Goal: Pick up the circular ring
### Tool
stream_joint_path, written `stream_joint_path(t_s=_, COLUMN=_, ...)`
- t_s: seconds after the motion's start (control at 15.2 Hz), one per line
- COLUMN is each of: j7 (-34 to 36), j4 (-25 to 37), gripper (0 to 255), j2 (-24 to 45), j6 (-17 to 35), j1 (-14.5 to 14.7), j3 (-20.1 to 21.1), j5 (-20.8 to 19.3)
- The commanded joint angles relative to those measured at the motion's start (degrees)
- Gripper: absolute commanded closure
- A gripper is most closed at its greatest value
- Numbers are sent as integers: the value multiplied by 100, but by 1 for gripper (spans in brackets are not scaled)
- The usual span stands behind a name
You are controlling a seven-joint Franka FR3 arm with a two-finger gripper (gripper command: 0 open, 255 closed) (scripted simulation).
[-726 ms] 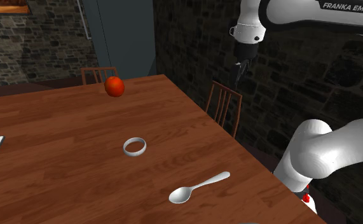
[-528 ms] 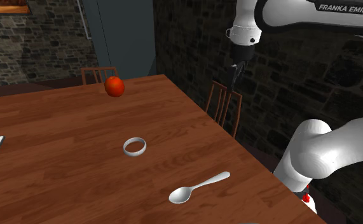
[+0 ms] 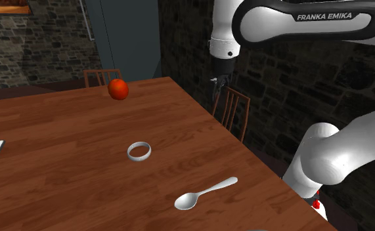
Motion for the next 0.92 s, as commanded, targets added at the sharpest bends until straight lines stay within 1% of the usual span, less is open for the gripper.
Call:
stream_joint_path(t_s=0.0, j7=233, j4=49, gripper=0, j2=264, j6=215, j1=51, j3=203, j5=89)
stream_joint_path(t_s=0.26, j7=667, j4=366, gripper=0, j2=914, j6=542, j1=115, j3=586, j5=164)
stream_joint_path(t_s=0.46, j7=1005, j4=675, gripper=0, j2=1447, j6=758, j1=153, j3=865, j5=147)
stream_joint_path(t_s=0.86, j7=1732, j4=1478, gripper=0, j2=2629, j6=1075, j1=257, j3=1374, j5=-107)
